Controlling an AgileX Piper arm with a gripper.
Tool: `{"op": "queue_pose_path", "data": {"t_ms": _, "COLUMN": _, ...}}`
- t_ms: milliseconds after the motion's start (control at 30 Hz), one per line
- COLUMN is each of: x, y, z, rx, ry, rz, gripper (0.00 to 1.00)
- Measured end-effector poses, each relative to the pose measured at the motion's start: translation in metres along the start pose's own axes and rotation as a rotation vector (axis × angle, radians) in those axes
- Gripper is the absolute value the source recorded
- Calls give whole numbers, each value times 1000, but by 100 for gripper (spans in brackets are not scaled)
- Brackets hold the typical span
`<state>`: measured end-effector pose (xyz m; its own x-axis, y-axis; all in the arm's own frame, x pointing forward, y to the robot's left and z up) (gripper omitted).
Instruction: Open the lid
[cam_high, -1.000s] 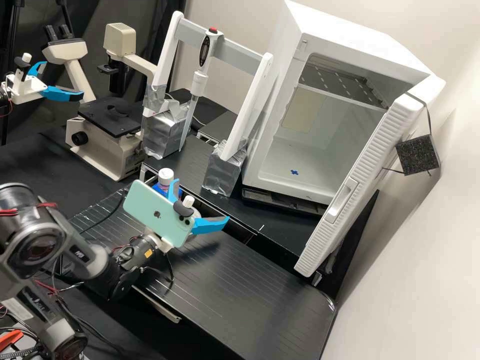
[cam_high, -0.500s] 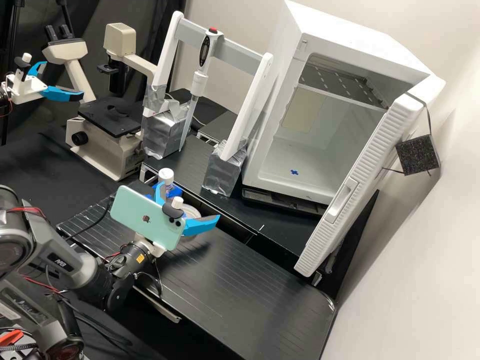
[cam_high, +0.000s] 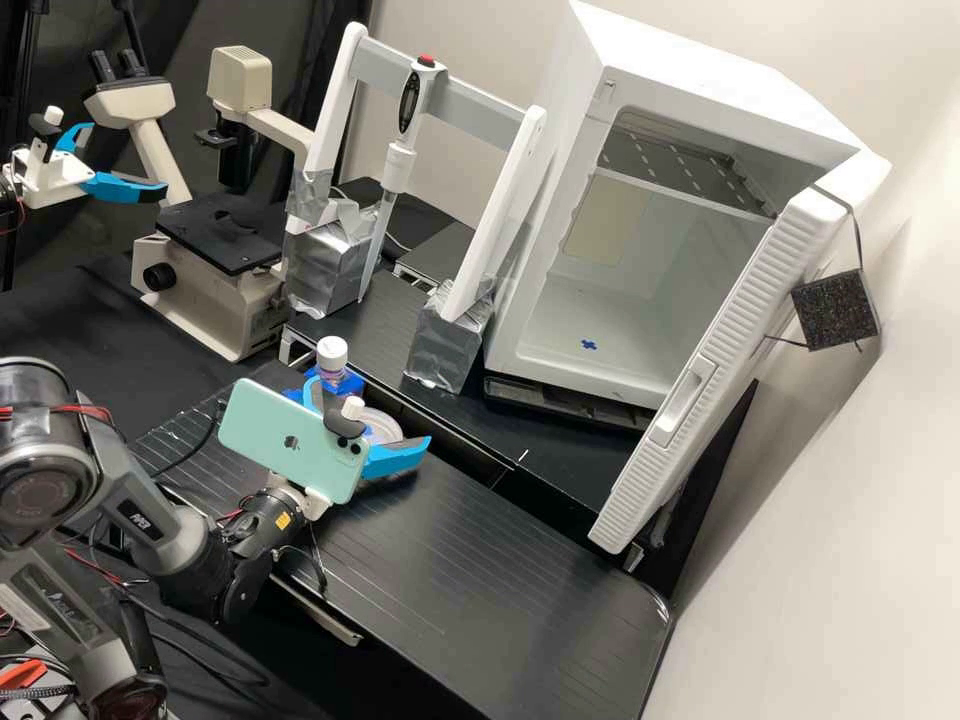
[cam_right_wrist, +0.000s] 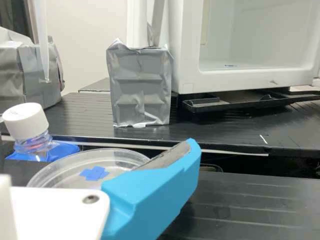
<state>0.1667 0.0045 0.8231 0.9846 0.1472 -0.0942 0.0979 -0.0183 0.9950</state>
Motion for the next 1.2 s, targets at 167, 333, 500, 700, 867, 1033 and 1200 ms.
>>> {"op": "queue_pose_path", "data": {"t_ms": 167, "x": -4, "y": 1, "z": 1, "rx": -18, "ry": 3, "rz": -26, "gripper": 100}}
{"op": "queue_pose_path", "data": {"t_ms": 333, "x": -7, "y": 2, "z": 2, "rx": -42, "ry": 2, "rz": -37, "gripper": 100}}
{"op": "queue_pose_path", "data": {"t_ms": 500, "x": -10, "y": 4, "z": 3, "rx": -49, "ry": -3, "rz": -43, "gripper": 100}}
{"op": "queue_pose_path", "data": {"t_ms": 700, "x": -14, "y": 9, "z": 1, "rx": -57, "ry": -10, "rz": -10, "gripper": 100}}
{"op": "queue_pose_path", "data": {"t_ms": 867, "x": -14, "y": 10, "z": 0, "rx": -63, "ry": -7, "rz": -7, "gripper": 100}}
{"op": "queue_pose_path", "data": {"t_ms": 1033, "x": -11, "y": 5, "z": 1, "rx": -39, "ry": 2, "rz": -35, "gripper": 100}}
{"op": "queue_pose_path", "data": {"t_ms": 1200, "x": -7, "y": 3, "z": 3, "rx": -26, "ry": -5, "rz": -36, "gripper": 100}}
